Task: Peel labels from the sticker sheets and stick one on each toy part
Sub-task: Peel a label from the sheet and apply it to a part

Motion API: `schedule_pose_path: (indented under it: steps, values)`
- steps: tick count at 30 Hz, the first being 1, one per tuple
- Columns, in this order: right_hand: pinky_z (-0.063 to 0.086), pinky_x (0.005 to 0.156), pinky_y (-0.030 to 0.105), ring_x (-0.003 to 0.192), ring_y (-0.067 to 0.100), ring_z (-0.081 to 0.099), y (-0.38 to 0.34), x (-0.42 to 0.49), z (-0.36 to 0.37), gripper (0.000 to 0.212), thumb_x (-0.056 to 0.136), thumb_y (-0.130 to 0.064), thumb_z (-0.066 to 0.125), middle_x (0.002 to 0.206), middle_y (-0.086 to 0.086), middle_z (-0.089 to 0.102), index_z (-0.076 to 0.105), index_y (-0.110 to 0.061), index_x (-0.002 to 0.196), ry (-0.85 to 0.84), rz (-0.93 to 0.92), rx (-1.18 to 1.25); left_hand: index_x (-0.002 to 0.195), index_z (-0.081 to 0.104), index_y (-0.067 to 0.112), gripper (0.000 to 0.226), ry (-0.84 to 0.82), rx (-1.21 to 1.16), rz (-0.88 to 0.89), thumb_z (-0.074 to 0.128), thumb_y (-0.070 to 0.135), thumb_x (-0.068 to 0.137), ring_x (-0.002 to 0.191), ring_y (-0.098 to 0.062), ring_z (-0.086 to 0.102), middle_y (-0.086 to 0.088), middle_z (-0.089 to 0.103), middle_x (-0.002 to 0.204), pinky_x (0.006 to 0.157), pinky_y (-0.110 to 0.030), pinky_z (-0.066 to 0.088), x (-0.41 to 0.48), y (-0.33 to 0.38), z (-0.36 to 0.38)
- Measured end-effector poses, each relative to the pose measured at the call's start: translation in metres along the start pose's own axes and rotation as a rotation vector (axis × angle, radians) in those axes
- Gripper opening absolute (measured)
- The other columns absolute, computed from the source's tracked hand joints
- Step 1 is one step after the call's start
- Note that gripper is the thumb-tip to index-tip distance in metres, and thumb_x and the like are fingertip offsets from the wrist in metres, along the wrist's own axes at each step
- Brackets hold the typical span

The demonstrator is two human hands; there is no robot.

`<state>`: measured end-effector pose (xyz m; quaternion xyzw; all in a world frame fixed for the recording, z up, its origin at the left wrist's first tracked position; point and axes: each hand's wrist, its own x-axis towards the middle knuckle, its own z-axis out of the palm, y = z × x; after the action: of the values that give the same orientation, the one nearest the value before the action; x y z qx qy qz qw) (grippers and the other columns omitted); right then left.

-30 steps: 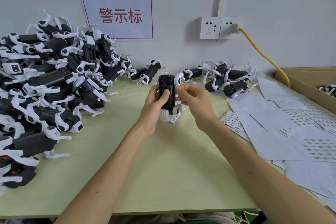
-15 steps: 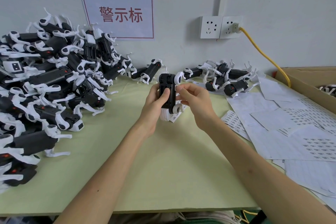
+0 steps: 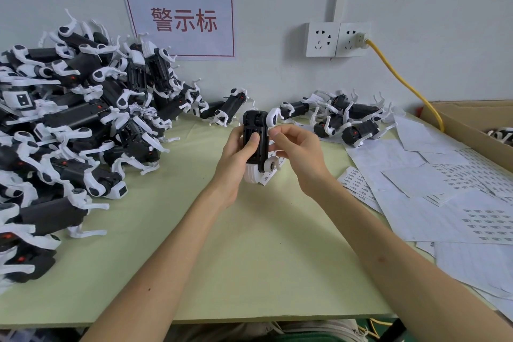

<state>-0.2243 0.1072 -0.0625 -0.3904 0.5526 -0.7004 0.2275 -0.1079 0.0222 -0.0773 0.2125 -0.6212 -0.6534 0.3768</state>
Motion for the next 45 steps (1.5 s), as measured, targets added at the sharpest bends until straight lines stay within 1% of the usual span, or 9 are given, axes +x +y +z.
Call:
schedule_pose_path:
  steps: [13,20,25,29,32,36,38,42,45]
  values:
    - [0.054,0.069,0.021,0.069,0.012,0.070,0.001,0.000,0.002,0.011,0.097,-0.012,0.068,0.083,-0.001,0.073,0.072,-0.011,0.086,0.022,-0.032,-0.001,0.133,0.055,0.013,0.029,0.003,-0.010,0.000,0.053,0.025,0.107,0.124,-0.033,0.065,-0.015,0.067,0.132,0.113,-0.059,0.042,0.001,-0.002,0.000]
    - [0.052,0.067,0.020,0.070,0.013,0.069,0.002,0.000,0.002,0.018,0.097,-0.011,0.067,0.085,0.006,0.071,0.066,-0.011,0.079,0.034,-0.019,-0.009,0.133,0.055,0.011,0.029,-0.009,-0.012,0.003,0.052,0.025,0.107,0.126,-0.035,0.063,-0.019,0.064,0.133,0.113,-0.059,0.042,0.001,-0.001,0.000]
    - [0.055,0.079,0.032,0.073,0.018,0.067,0.002,0.001,0.001,0.021,0.096,-0.013,0.069,0.083,0.008,0.070,0.064,-0.011,0.076,-0.003,0.066,0.045,0.133,0.055,0.009,0.029,-0.024,-0.017,0.004,0.051,0.023,0.108,0.123,-0.033,0.065,-0.019,0.065,0.132,0.111,-0.057,0.045,-0.002,0.002,0.001]
    - [0.052,0.070,0.026,0.073,0.019,0.064,-0.001,0.002,-0.004,0.034,0.091,-0.017,0.075,0.084,0.013,0.065,0.053,-0.014,0.066,-0.045,0.184,0.172,0.131,0.058,0.008,0.032,-0.072,-0.054,-0.022,0.048,0.027,0.108,0.107,-0.025,0.067,-0.014,0.068,0.117,0.095,-0.043,0.051,-0.003,0.004,-0.001]
    - [0.049,0.062,0.024,0.063,0.015,0.060,0.000,0.003,-0.003,0.032,0.093,-0.019,0.073,0.075,0.006,0.062,0.052,-0.013,0.069,-0.053,0.229,0.220,0.128,0.064,0.012,0.037,-0.138,-0.134,-0.101,0.042,0.035,0.109,0.104,-0.022,0.069,-0.010,0.072,0.118,0.083,-0.033,0.056,-0.004,0.007,-0.001]
    - [0.046,0.063,0.024,0.061,0.014,0.054,-0.001,0.002,0.000,0.023,0.099,-0.017,0.062,0.069,0.000,0.056,0.057,-0.012,0.077,-0.088,0.219,0.278,0.103,0.082,0.023,0.050,-0.189,-0.274,-0.188,0.035,0.039,0.110,0.095,-0.015,0.074,-0.004,0.077,0.110,0.072,-0.025,0.058,-0.004,0.009,-0.002]
    - [0.046,0.061,0.023,0.059,0.013,0.053,-0.002,0.001,0.001,0.021,0.098,-0.018,0.065,0.068,-0.002,0.056,0.058,-0.013,0.078,-0.099,0.180,0.226,0.098,0.083,0.026,0.051,-0.192,-0.273,-0.190,0.036,0.041,0.109,0.094,-0.013,0.074,0.000,0.077,0.106,0.072,-0.024,0.058,-0.004,0.009,-0.002]
    - [0.047,0.061,0.023,0.055,0.012,0.051,-0.001,-0.001,0.004,0.025,0.096,-0.022,0.069,0.060,-0.006,0.057,0.056,-0.014,0.077,-0.089,0.110,0.097,0.116,0.077,0.027,0.043,-0.202,-0.203,-0.196,0.040,0.046,0.108,0.104,-0.012,0.070,0.001,0.074,0.115,0.079,-0.023,0.058,-0.005,0.007,-0.003]
    - [0.044,0.061,0.024,0.054,0.012,0.049,0.000,-0.002,0.004,0.030,0.100,-0.023,0.064,0.058,-0.004,0.054,0.054,-0.014,0.073,-0.134,0.090,0.091,0.108,0.081,0.029,0.043,-0.194,-0.190,-0.195,0.042,0.048,0.106,0.103,-0.015,0.071,-0.001,0.074,0.116,0.088,-0.031,0.054,-0.004,0.006,-0.004]
